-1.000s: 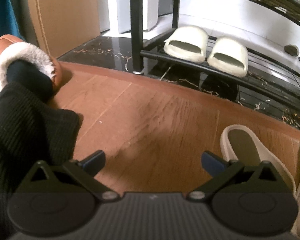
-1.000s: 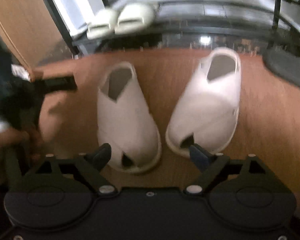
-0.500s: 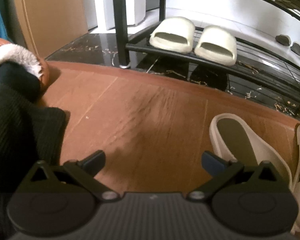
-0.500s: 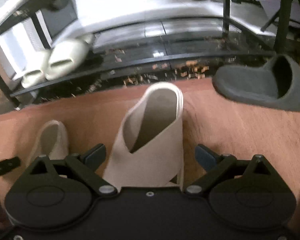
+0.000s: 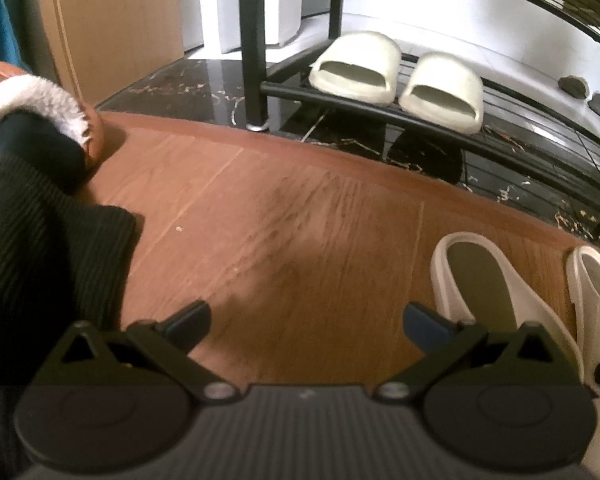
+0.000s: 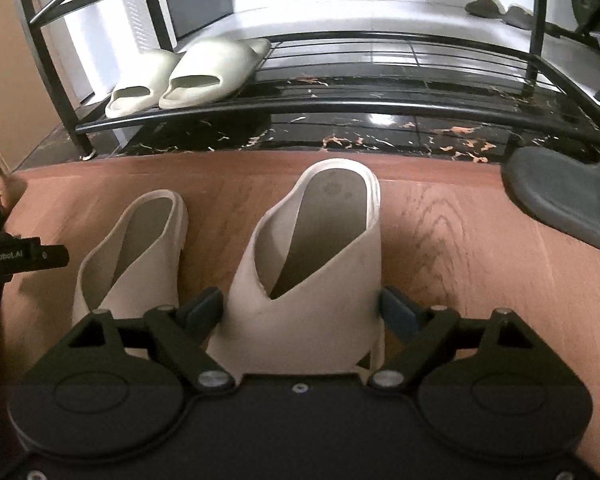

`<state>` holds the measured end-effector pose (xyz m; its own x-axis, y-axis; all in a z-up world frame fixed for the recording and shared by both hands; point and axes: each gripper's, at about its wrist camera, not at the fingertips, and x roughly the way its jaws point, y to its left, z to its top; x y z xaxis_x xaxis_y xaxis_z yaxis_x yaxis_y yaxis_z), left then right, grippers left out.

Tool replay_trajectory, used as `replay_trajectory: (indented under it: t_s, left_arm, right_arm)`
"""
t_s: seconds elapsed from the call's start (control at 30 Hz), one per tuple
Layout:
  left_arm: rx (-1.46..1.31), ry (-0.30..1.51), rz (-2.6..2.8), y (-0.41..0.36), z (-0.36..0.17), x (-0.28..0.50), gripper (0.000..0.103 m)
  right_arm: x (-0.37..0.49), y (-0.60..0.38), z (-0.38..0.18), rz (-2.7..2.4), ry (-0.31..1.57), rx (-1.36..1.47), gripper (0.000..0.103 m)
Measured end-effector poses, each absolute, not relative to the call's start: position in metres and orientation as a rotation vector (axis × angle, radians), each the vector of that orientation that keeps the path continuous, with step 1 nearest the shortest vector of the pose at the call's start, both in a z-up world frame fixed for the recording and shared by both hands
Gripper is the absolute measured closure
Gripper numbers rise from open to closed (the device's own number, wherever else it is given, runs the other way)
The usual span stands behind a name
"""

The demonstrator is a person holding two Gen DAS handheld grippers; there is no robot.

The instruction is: Organize scattered shoes

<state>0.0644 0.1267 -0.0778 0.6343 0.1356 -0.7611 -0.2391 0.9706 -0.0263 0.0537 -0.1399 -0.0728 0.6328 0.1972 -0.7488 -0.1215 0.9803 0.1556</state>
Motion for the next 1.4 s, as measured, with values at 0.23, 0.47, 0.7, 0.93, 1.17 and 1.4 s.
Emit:
replay_trajectory:
  t_s: [0.23, 0.47, 0.7, 0.93, 1.17, 1.4]
  left_arm:
    - [-0.113, 0.858, 0.225, 0.127, -0.079, 0.065, 0.001]
    - [-0.112, 0.857, 0.215, 0.125, -0.078, 0.064, 0.001]
    - [-0.151, 0.831, 0.226, 0.132, -0.072, 0.061, 0.001]
    - [-0.163, 0.826, 0.222, 0.132, -0.070, 0.062, 0.001]
    - [-0.185, 0.810, 0.235, 0.137, -0.067, 0.059, 0.001]
    - [-0.184, 0.829, 0.227, 0.136, -0.070, 0.062, 0.001]
  right_arm:
    - [0.045, -0.118, -0.063, 0.387, 0.873, -0.033, 0.021]
    - [0.050, -0.123, -0.057, 0.370, 0.912, 0.034, 0.027]
    - [0.023, -0.134, -0.033, 0.342, 0.857, 0.119, 0.027]
    - [-0.039, -0.104, -0.027, 0.334, 0.809, 0.123, 0.020]
    - [-0.025, -0.087, -0.038, 0.253, 0.828, 0.048, 0.009]
    - [0.006, -0.100, -0.048, 0.164, 0.865, 0.139, 0.007]
